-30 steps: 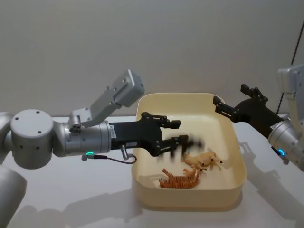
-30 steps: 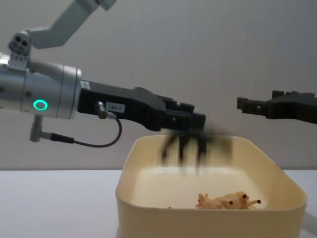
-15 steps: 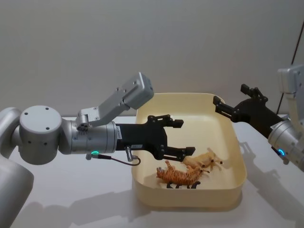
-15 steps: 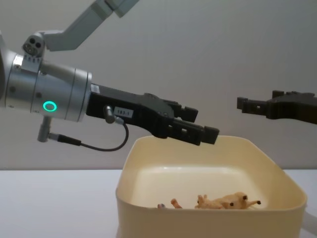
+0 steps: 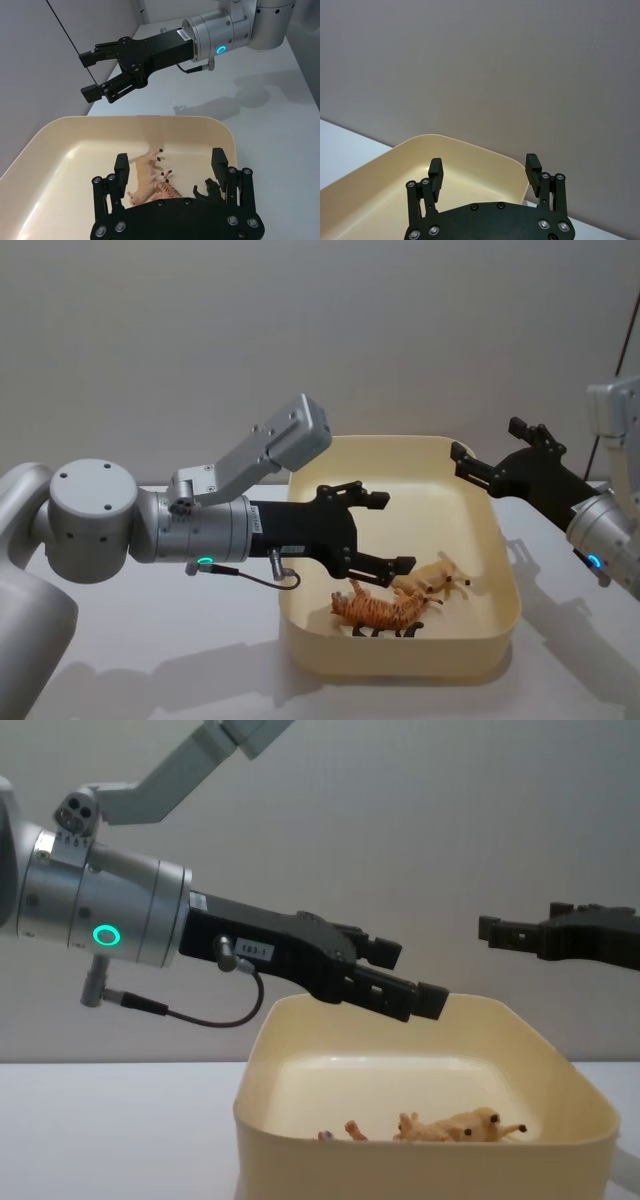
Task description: Pick up the toy alternately with two hands and place it into the central storage box.
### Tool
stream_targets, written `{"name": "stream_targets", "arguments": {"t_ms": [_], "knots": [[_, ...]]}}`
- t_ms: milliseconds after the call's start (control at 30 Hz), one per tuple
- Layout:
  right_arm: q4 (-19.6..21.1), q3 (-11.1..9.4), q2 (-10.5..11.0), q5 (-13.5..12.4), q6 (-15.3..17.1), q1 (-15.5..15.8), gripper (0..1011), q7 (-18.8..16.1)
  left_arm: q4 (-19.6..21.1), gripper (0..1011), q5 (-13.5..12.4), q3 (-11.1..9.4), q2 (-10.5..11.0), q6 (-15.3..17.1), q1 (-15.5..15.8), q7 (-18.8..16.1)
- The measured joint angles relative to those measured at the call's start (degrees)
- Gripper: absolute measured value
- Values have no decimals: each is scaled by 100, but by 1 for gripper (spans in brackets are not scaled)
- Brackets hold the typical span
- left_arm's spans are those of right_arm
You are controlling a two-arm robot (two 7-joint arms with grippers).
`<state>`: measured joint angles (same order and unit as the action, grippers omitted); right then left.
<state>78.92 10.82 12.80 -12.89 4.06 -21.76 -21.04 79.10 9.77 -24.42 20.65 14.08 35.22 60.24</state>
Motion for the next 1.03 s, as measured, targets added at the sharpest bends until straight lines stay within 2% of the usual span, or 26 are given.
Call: {"name": "stream_targets", "arguments": {"t_ms": [1033], "knots": [[0, 0, 0, 1, 0, 0, 1001, 0, -22, 1002, -30, -13, -14, 8, 22, 35]]}}
